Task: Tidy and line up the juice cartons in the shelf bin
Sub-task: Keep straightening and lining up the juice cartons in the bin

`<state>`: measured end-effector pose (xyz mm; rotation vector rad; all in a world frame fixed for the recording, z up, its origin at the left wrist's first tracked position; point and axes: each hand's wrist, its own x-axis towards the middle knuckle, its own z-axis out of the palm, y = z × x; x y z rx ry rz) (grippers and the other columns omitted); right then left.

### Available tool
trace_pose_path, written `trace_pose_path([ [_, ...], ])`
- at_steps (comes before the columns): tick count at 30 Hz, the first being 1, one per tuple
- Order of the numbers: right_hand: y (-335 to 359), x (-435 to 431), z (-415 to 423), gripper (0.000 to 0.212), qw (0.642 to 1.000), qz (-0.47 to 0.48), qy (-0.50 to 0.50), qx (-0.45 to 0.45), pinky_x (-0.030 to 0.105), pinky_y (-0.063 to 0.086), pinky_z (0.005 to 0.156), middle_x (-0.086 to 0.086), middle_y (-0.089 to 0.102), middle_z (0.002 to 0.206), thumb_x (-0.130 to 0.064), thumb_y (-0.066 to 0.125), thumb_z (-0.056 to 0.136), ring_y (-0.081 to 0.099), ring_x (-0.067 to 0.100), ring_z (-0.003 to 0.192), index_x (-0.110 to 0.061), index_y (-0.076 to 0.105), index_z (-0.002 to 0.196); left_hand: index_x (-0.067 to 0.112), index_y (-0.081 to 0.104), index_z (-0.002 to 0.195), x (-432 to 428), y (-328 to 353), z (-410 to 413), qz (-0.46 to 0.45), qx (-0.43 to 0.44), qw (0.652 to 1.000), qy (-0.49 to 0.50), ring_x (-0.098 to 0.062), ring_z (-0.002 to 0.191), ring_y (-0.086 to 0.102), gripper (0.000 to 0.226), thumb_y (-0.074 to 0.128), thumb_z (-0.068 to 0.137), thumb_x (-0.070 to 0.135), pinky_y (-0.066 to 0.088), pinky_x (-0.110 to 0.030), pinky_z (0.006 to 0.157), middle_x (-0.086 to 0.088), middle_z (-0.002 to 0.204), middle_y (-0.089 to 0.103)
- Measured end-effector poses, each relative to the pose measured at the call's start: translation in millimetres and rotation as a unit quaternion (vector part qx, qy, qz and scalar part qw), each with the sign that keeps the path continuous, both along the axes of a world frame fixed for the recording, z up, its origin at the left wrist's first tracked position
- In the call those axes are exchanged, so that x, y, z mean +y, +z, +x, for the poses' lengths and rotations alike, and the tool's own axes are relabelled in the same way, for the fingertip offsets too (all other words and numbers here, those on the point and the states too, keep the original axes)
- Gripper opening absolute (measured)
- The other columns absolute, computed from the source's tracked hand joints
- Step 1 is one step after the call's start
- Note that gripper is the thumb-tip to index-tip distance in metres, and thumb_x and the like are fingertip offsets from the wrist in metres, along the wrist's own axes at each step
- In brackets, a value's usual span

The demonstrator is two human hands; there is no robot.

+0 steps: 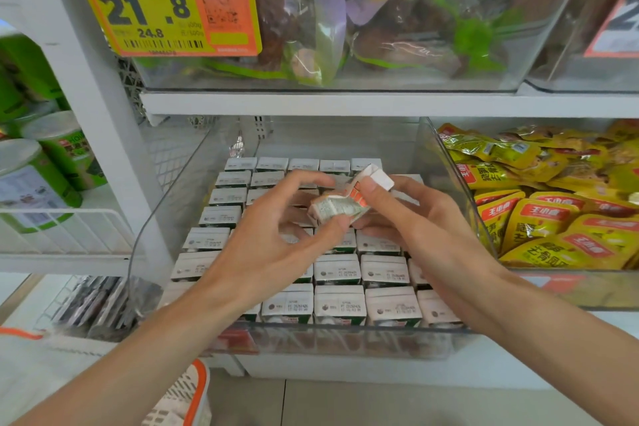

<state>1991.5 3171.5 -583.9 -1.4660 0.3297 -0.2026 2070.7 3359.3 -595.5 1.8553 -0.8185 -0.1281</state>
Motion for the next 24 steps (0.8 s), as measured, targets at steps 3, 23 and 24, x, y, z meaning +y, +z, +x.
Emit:
trace_pose_path([
  [3, 1.5, -3.8, 1.4, 0.062, 0.999, 0.025, -0.016, 0.032, 0.025, 0.063, 0.084, 0.012, 0.082, 0.097, -0.059, 0.079, 0.081, 0.08, 0.022, 0.095, -0.01, 0.073, 0.119, 0.048, 0.06, 0.128, -0.5, 0.9, -1.3, 0.009, 0.009, 0.999, -0.035, -0.012, 0.106, 0.071, 0.048, 0.078, 0.085, 0.059, 0.059, -0.027, 0.084, 0.016, 0.119, 0.071],
  [23, -0.7, -2.1, 5.5, 0.035, 0.985, 0.124, 0.116, -0.018, 0.028, 0.06, 0.096, 0.011, 0.078, 0.12, -0.039, 0.066, 0.101, 0.075, 0.023, 0.113, -0.01, 0.079, 0.119, 0.042, 0.071, 0.127, -4.3, 7.7, -5.1, -0.041, -0.093, 0.992, 0.068, -0.018, 0.077, 0.062, 0.054, 0.082, 0.075, 0.051, 0.061, -0.034, 0.081, 0.014, 0.099, 0.055],
  [24, -1.5, -2.5, 5.0, 0.038, 0.984, 0.128, 0.124, -0.019, 0.027, 0.058, 0.097, 0.011, 0.078, 0.121, -0.042, 0.07, 0.099, 0.074, 0.023, 0.115, -0.01, 0.079, 0.118, 0.04, 0.071, 0.128, -4.7, 8.9, -6.1, -0.046, -0.089, 0.993, 0.064, -0.018, 0.078, 0.062, 0.057, 0.082, 0.073, 0.049, 0.061, -0.032, 0.083, 0.015, 0.101, 0.055],
])
